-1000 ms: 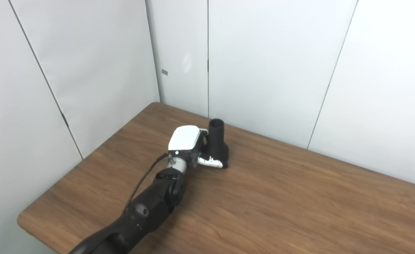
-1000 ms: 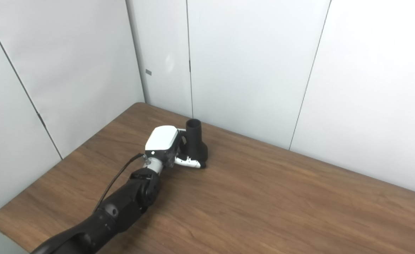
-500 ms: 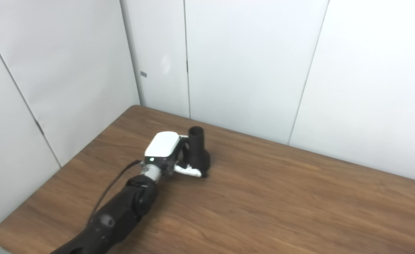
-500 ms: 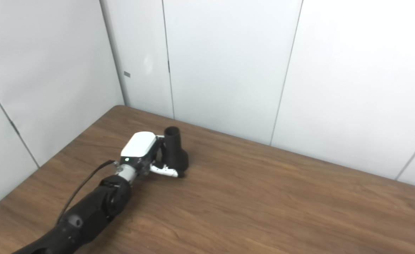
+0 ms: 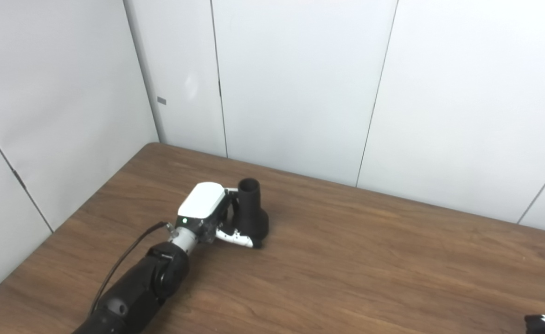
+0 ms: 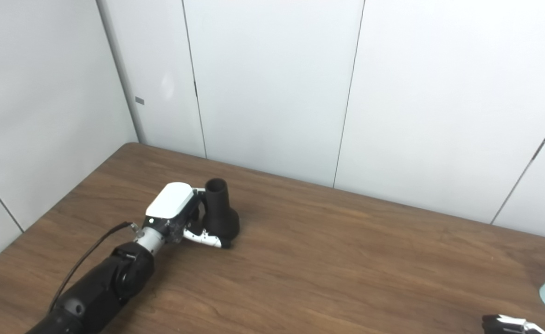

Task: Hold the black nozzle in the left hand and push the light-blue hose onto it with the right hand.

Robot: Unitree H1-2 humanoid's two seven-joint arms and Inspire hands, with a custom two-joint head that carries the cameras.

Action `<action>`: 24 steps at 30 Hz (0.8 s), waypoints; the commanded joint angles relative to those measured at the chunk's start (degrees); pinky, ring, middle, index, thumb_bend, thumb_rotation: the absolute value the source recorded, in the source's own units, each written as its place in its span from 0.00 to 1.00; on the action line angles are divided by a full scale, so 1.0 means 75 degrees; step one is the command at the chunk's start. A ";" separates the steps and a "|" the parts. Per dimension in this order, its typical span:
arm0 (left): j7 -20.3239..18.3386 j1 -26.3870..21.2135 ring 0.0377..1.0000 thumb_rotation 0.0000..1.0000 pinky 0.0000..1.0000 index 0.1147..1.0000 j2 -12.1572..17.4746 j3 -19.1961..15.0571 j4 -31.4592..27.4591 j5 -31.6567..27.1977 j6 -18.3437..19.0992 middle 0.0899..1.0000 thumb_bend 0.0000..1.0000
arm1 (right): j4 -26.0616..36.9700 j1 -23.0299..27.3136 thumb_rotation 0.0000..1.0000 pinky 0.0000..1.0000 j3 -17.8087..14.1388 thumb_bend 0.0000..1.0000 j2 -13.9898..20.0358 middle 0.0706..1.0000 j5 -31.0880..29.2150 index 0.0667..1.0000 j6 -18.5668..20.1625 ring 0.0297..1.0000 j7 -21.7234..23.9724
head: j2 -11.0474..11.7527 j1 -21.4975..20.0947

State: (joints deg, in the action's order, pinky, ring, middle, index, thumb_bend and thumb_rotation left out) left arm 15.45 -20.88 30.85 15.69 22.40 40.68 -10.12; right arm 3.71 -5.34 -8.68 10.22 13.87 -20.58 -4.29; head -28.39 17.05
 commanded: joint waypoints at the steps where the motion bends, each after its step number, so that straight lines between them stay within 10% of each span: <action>1: -0.0180 -0.0111 0.39 0.00 0.35 0.43 -0.0121 0.0154 -0.0366 0.0092 -0.0268 0.46 0.50 | 0.0269 0.0035 0.17 0.38 0.0003 0.49 -0.0025 0.57 0.0037 0.46 -0.0094 0.52 -0.0130 | -0.0036 -0.0097; 14: -0.0274 0.0041 0.35 0.00 0.27 0.47 -0.0768 0.0831 -0.0866 0.0703 -0.0547 0.44 0.50 | 0.0414 0.0084 0.15 0.47 -0.0047 0.48 -0.0157 0.60 0.0232 0.46 -0.0020 0.57 -0.0367 | -0.0093 -0.0510; 24: -0.0341 0.0059 0.39 0.00 0.32 0.40 -0.1118 0.1512 -0.0613 0.0796 -0.1518 0.50 0.50 | 0.1033 0.0092 0.13 0.51 0.0022 0.48 -0.0561 0.62 0.0692 0.46 0.0544 0.60 -0.0559 | -0.0287 -0.1963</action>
State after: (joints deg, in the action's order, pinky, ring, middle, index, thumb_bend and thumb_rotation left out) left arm 14.23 -20.59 23.68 25.09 17.37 45.76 -18.91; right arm 9.53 -5.41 -8.38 5.81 18.31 -15.94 -7.08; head -30.41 3.44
